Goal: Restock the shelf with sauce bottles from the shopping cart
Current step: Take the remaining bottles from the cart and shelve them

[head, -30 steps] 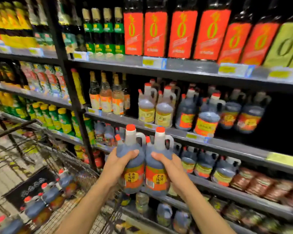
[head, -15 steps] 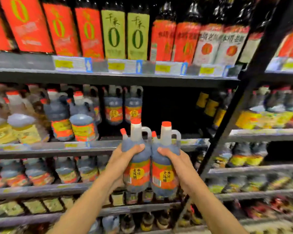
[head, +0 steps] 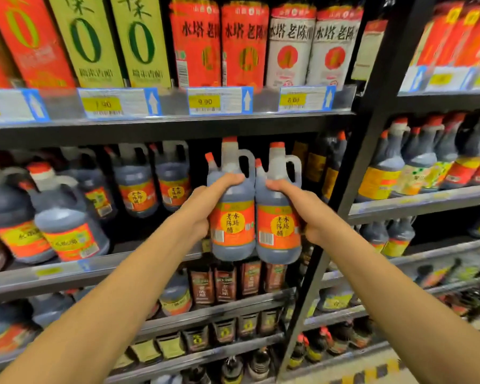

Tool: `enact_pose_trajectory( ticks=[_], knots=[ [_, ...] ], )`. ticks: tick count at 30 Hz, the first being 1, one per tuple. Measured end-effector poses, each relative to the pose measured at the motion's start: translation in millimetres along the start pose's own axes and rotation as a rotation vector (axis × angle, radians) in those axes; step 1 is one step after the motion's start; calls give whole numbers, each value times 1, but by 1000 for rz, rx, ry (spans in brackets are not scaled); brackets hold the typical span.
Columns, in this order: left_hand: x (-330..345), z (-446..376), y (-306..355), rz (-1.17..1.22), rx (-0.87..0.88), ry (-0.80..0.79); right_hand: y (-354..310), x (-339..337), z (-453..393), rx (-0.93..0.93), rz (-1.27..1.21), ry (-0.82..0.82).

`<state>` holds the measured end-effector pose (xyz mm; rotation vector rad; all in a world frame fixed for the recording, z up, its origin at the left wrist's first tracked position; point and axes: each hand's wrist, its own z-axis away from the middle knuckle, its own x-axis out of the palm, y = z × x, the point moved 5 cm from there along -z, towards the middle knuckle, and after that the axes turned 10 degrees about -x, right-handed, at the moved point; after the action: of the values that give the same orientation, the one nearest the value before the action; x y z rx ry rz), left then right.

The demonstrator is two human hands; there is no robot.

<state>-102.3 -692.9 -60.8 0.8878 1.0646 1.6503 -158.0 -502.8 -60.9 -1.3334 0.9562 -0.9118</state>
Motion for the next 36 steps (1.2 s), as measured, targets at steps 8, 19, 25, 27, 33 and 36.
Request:
enact_pose_trajectory(
  ticks=[8, 19, 25, 27, 33, 36],
  knots=[
    [-16, -44, 20, 37, 101, 39, -11, 15, -50, -125, -2, 36],
    [-34, -88, -9, 130, 307, 221, 37, 28, -97, -248, 39, 201],
    [-41, -110, -10, 54, 247, 387, 55, 31, -122, -287, -90, 154],
    [-42, -119, -9, 64, 238, 338, 55, 31, -131, -278, -95, 155],
    [-39, -136, -4, 110, 279, 258, 53, 28, -161, -247, -94, 154],
    [-35, -141, -2, 136, 304, 261, 53, 29, -172, -261, -99, 144]
  ],
)
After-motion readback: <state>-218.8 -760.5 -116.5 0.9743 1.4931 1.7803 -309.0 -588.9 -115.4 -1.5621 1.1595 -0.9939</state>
